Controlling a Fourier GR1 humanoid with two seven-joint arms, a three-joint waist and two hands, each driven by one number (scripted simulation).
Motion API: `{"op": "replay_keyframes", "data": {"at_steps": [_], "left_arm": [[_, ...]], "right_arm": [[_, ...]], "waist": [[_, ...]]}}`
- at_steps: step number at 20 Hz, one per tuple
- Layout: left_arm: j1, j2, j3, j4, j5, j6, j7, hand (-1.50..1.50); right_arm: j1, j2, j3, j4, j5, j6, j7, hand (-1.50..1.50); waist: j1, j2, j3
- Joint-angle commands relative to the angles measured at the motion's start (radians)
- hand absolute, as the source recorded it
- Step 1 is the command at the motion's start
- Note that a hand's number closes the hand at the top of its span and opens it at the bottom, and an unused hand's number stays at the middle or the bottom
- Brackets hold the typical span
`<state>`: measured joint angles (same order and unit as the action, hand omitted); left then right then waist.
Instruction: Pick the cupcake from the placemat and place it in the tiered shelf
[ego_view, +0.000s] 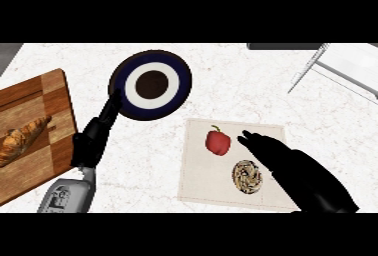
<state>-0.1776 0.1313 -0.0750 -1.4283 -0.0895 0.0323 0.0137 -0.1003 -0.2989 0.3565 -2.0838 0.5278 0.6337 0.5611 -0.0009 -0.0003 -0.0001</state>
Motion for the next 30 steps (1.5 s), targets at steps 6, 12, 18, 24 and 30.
{"op": "replay_keyframes", "data": {"at_steps": [6, 12, 18, 24, 30], "left_arm": [[-0.04, -0.03, 0.023, 0.024, -0.032, 0.01, 0.017, 0.0], [-0.035, -0.044, 0.019, -0.031, -0.033, -0.01, 0.062, 0.0], [0.003, -0.059, 0.009, -0.037, -0.06, -0.015, 0.04, 0.0], [-0.003, -0.029, 0.062, -0.012, -0.024, -0.07, 0.005, 0.0], [0.007, -0.075, 0.03, 0.004, -0.074, -0.027, 0.001, 0.0]], "right_arm": [[-0.021, 0.077, 0.063, 0.15, 0.169, -0.039, -0.063, -1.5], [0.043, 0.035, -0.001, 0.135, 0.196, -0.042, -0.163, -1.5], [-0.027, 0.119, 0.016, 0.249, 0.267, -0.051, -0.159, -1.5], [0.011, 0.148, 0.032, 0.291, 0.32, -0.077, -0.195, -1.5], [0.013, 0.102, -0.043, 0.349, 0.318, -0.084, -0.326, -1.5]], "waist": [[0.001, 0.0, 0.0], [0.0, -0.001, 0.0], [0.002, 0.0, 0.0], [0.001, 0.0, 0.0], [0.001, 0.0, 0.0]]}}
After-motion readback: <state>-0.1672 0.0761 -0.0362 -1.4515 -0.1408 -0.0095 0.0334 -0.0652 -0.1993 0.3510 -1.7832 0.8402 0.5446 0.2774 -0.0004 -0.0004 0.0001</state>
